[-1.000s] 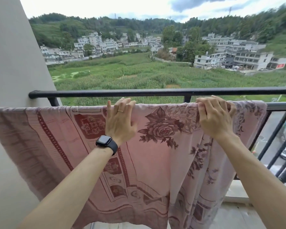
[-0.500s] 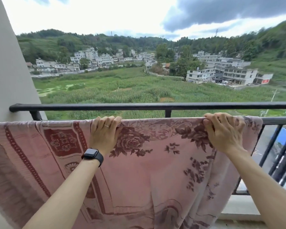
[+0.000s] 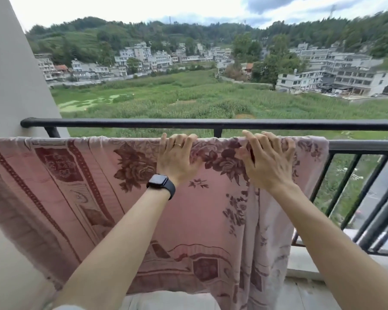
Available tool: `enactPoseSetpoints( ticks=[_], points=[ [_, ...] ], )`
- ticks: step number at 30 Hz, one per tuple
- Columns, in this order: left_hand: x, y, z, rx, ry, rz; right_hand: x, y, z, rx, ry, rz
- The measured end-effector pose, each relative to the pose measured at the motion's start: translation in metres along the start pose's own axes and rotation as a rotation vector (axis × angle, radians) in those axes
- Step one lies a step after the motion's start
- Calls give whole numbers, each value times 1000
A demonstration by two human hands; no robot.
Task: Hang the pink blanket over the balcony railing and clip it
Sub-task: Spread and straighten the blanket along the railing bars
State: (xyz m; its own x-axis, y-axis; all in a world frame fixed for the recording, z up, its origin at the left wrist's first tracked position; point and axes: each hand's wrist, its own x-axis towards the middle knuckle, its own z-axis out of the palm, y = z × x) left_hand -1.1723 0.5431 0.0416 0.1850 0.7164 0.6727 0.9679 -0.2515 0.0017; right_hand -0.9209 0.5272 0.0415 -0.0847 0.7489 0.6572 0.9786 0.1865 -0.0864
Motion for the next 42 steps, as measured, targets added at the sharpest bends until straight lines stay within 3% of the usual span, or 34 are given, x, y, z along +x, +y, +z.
enactPoseSetpoints(
  ticks=[6,12,14,21,24,27,30,36,39,42],
  points=[
    [-4,-72,4,98,85,-8,-2,78,-20,-66,64,230],
    [0,-83,-2,31,56,-141,9,31,-9,16,59,281],
    [3,-71,-6,5,39,-93,13,20,-8,25,51,307],
    [17,14,-2,-154,26,97,18,-1,-3,-30,12,180],
    [18,3,8,-67,35,79,15,19,-6,-87,42,83],
    [16,-34,16,-3,72,68,16,53,-9,-60,72,129],
    [13,-46,17,31,80,28,15,82,-10,-76,107,63],
    [5,-68,5,97,53,-222,9,32,1,254,194,69],
    [2,-61,-1,95,96,-233,-9,16,0,551,370,347],
    [-2,-38,-5,10,58,-36,-21,-8,8,748,320,582]
  ],
)
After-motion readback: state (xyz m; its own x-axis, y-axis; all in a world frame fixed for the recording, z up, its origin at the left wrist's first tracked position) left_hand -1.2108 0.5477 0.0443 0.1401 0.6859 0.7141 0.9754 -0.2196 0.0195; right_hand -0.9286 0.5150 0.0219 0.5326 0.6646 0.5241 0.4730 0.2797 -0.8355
